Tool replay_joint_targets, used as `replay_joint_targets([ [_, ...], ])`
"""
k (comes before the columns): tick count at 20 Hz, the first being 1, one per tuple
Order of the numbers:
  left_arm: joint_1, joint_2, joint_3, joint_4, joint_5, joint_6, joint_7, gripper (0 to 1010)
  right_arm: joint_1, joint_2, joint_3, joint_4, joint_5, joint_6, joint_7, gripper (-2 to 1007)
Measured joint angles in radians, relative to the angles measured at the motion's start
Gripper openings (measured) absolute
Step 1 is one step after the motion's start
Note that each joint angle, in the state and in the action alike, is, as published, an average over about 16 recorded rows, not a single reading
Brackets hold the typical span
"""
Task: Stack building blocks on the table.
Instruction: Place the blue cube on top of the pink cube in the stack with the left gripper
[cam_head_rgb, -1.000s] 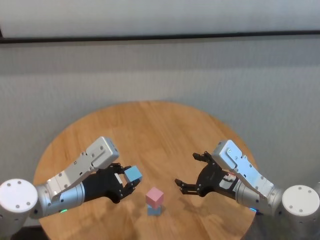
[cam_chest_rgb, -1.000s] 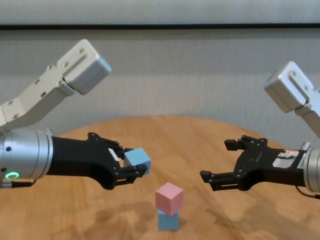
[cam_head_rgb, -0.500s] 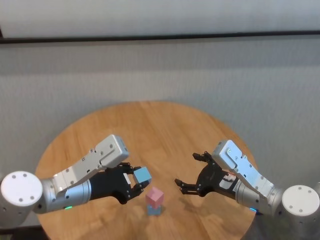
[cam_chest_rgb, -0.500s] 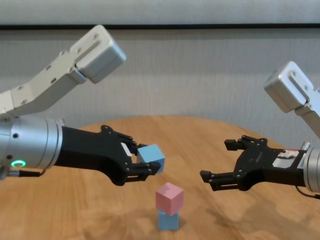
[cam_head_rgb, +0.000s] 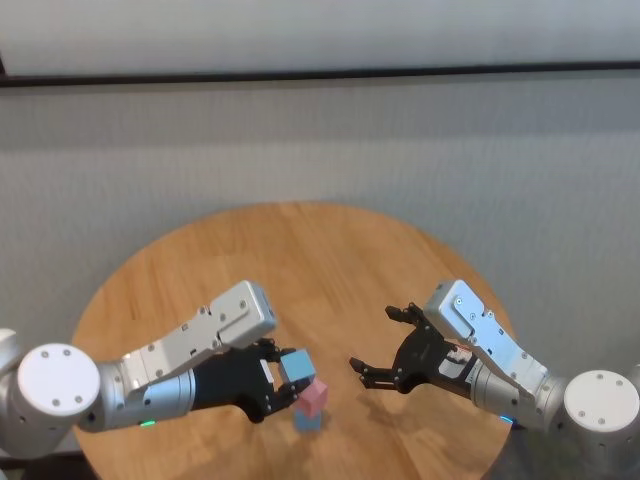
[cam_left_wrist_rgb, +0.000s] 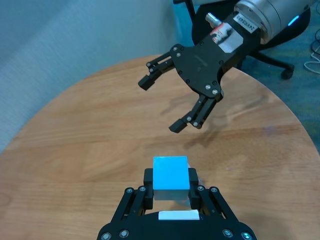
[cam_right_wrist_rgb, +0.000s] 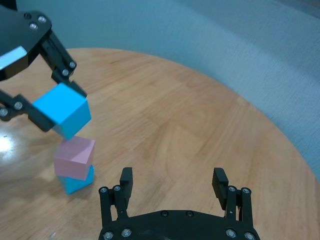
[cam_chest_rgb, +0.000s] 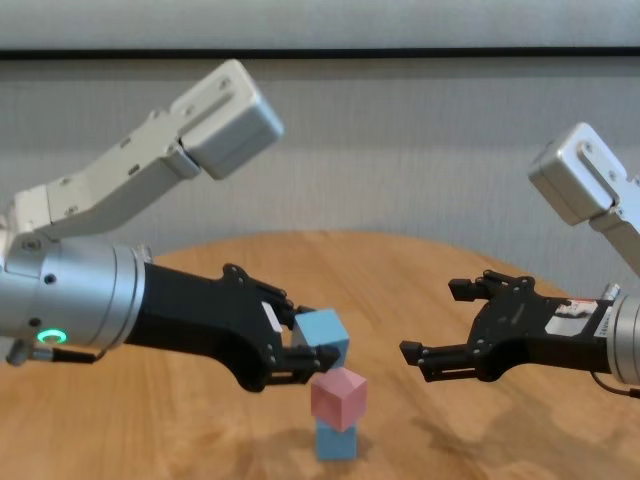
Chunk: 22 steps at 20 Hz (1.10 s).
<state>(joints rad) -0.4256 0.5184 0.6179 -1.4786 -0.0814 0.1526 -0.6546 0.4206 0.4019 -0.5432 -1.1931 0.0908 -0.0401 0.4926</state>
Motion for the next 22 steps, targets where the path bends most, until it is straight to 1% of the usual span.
replay_joint_targets([
  [9, -0.012, -0.007, 0.031, 0.010, 0.012, 0.004, -0.004, 397, 0.000, 0.000, 0.000, 0.000, 0.000, 0.000, 0.000, 1001],
  [22, -0.027, -0.026, 0.047, 0.025, 0.016, 0.008, -0.004, 397, 0.000, 0.000, 0.000, 0.000, 0.000, 0.000, 0.000, 1001],
])
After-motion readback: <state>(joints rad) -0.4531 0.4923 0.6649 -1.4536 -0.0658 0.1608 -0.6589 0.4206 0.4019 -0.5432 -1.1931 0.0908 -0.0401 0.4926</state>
